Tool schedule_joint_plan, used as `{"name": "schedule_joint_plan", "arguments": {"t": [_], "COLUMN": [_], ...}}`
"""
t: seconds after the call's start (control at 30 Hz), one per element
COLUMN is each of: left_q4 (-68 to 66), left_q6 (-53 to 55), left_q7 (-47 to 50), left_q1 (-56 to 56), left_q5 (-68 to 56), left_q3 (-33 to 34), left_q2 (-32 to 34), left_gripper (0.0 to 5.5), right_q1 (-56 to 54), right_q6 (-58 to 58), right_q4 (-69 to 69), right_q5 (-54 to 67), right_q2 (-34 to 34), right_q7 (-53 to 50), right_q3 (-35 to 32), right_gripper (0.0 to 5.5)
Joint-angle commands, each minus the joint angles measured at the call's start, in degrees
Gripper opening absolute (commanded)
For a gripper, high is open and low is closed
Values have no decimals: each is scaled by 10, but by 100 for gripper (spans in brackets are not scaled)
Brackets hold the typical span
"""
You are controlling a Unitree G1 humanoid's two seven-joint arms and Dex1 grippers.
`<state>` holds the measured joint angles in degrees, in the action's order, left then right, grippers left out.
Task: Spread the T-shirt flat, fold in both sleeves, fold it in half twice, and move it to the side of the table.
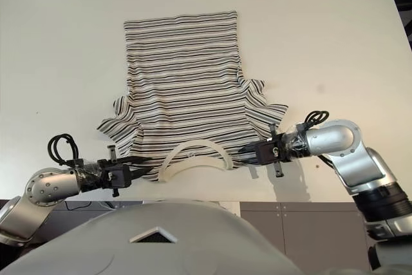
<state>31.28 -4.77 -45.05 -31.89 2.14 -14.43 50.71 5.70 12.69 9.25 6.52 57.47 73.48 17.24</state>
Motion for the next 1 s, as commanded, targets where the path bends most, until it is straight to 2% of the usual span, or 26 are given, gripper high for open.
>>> {"name": "schedule_joint_plan", "arguments": {"t": [0.03, 0.27, 0.4, 0.5, 0.63, 0.7, 0.83, 1.0], "left_q4": [34, 75, 102, 90, 34, -6, -66, -122], "left_q6": [45, 131, 197, 229, 177, 152, 90, 13], "left_q7": [-12, -49, -28, 28, 63, 86, 110, 89], "left_q1": [1, 30, 100, 184, 168, 148, 116, 113], "left_q5": [-36, -145, -211, -154, 13, 59, 136, 155], "left_q3": [26, 87, 129, 106, -3, -34, -31, -1], "left_q2": [2, 15, -8, -34, -31, -44, -12, 34], "left_gripper": [106, 106, 106, 106, 106, 106, 106, 106], "right_q1": [-4, -91, -160, -201, -209, -190, -149, -94], "right_q6": [-44, -226, -229, -166, -80, -67, -63, -64], "right_q4": [34, 79, 8, -89, -177, -171, -144, -106], "right_q5": [25, 186, 152, 52, -26, -34, -32, -38], "right_q2": [9, -23, -64, -92, -105, -108, -103, -91], "right_q7": [7, 15, -20, -68, -72, -69, -66, -74], "right_q3": [-18, -66, -62, -35, -4, 2, -5, -13], "right_gripper": [120, 120, 120, 120, 120, 120, 120, 120]}}
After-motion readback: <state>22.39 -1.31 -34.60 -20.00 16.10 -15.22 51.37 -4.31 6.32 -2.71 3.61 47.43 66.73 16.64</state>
